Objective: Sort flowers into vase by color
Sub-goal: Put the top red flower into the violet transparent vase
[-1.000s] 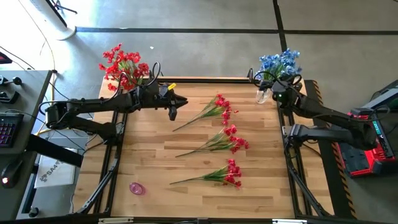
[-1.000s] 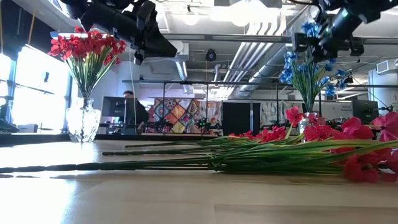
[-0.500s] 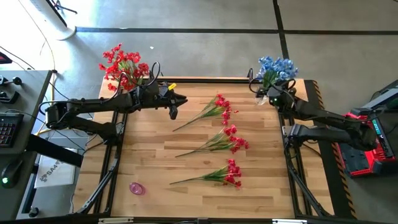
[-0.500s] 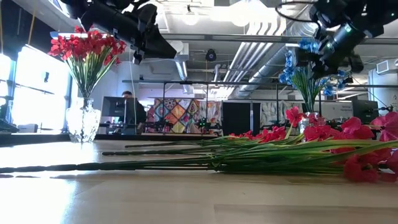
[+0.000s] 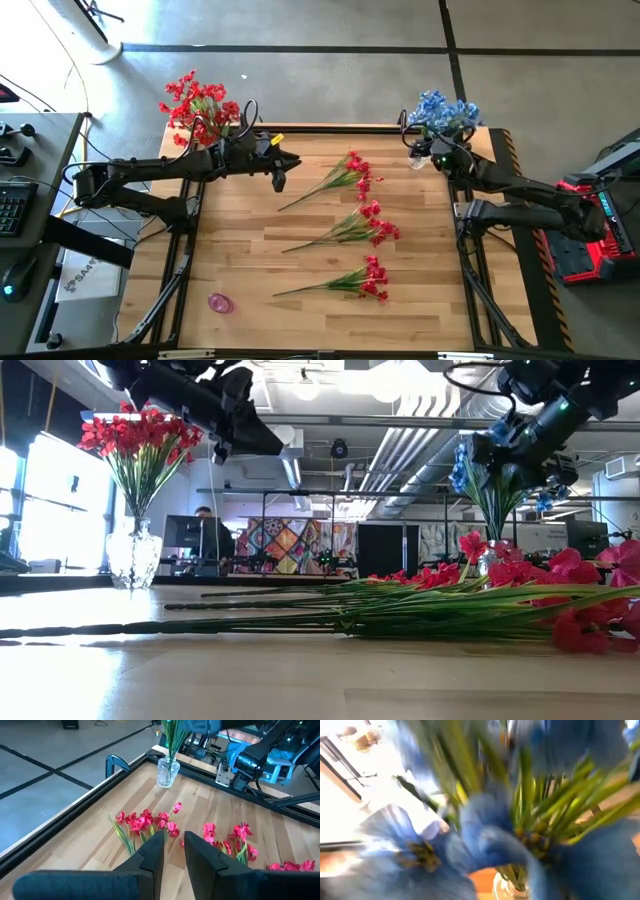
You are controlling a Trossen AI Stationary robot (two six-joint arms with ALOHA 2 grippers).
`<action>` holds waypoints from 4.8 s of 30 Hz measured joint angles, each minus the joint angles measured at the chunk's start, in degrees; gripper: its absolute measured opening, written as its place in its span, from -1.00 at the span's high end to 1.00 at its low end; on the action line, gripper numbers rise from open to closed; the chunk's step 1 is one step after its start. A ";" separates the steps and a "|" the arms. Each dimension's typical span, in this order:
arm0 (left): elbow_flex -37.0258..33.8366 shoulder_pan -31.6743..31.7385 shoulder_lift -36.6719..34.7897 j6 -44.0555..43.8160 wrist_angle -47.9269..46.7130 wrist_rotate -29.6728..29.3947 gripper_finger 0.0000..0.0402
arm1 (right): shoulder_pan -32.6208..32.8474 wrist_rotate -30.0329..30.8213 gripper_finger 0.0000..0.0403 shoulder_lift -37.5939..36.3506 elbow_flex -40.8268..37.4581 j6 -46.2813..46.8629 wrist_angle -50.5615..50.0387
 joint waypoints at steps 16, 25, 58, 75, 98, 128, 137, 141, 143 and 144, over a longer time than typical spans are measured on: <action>0.02 -1.64 0.50 0.44 -10.85 0.47 0.69 | 2.24 -6.42 -0.24 -1.22 16.82 -7.33 -0.30; 0.02 -0.40 7.09 2.55 -5.54 2.27 0.69 | 13.04 -6.55 -0.24 -1.11 24.19 -11.80 0.80; 0.02 -2.43 14.47 0.06 -0.50 6.70 0.63 | 33.52 -10.05 -0.24 15.86 23.60 -9.98 17.62; 0.02 -2.81 17.09 1.18 2.99 0.77 0.08 | 36.13 -15.64 -0.24 23.49 23.58 -6.34 24.33; 0.05 -5.93 28.46 7.65 5.17 -6.39 0.08 | 36.50 -18.86 -0.24 24.11 23.58 -0.78 18.38; -0.06 -4.96 18.81 -6.01 2.48 -10.32 0.99 | 26.98 -37.83 -0.24 35.99 23.58 16.82 12.67; -0.04 -5.31 3.96 -7.13 -0.24 -14.12 1.00 | 23.59 -28.30 -0.24 36.50 23.58 19.53 27.87; -0.04 -6.96 2.02 -2.19 -0.25 -8.72 1.00 | 20.81 -30.25 -0.24 36.68 23.60 15.50 35.45; -0.04 -8.23 1.86 -0.71 -0.15 -6.96 1.00 | 19.74 -32.18 -0.24 36.92 23.60 14.87 35.80; -0.04 -8.79 1.88 -0.22 -0.17 -6.59 1.00 | 19.45 -32.62 -0.24 37.19 23.60 14.26 36.06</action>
